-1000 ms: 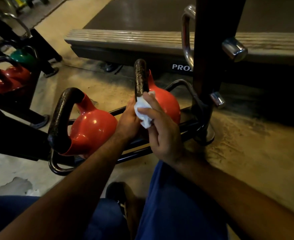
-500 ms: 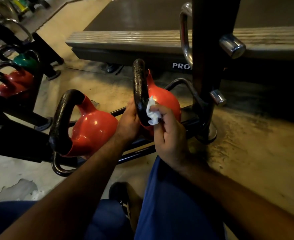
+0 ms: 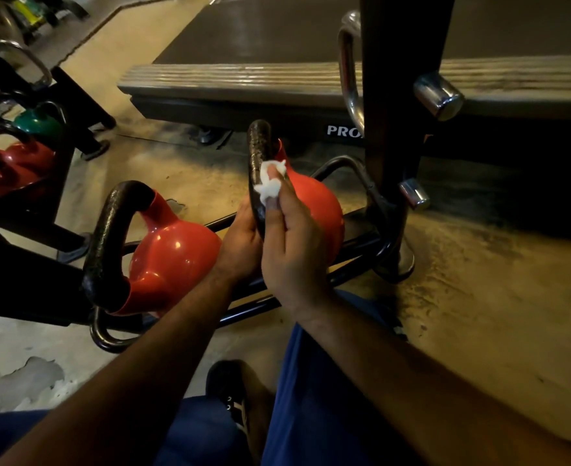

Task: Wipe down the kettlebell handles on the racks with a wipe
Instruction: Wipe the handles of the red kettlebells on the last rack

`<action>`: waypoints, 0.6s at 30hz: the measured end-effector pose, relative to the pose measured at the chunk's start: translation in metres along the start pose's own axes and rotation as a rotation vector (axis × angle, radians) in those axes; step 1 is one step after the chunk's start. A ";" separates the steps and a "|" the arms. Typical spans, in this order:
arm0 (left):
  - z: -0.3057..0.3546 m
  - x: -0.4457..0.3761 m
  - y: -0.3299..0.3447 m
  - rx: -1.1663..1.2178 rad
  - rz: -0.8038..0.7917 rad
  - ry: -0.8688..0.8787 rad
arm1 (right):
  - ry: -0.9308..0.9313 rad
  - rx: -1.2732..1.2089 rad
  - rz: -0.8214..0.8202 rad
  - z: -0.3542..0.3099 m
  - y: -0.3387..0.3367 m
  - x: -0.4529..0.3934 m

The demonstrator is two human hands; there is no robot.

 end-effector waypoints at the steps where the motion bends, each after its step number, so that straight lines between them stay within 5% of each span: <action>1: -0.001 0.000 0.001 0.015 -0.007 -0.011 | 0.027 -0.041 0.011 0.000 0.002 -0.004; 7: -0.003 0.009 0.002 -0.049 -0.021 -0.005 | -0.285 0.007 -0.272 0.012 -0.009 0.002; 11: 0.001 0.000 -0.001 0.005 0.011 -0.030 | -0.127 -0.097 -0.461 0.027 -0.009 -0.051; 16: 0.004 0.006 0.001 0.038 0.002 0.018 | -0.387 -0.086 -0.552 0.030 -0.020 -0.049; 18: -0.006 -0.002 0.000 0.071 0.006 -0.006 | -0.274 -0.096 -0.546 0.040 -0.017 -0.064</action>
Point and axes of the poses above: each hand's wrist, its own x-axis away from the middle knuckle, its own y-axis out of the palm, z = x × y, the point moved 3 cm from there along -x, towards the middle knuckle, and after that the axes turned 12 degrees about -y, right-handed, at the moved point
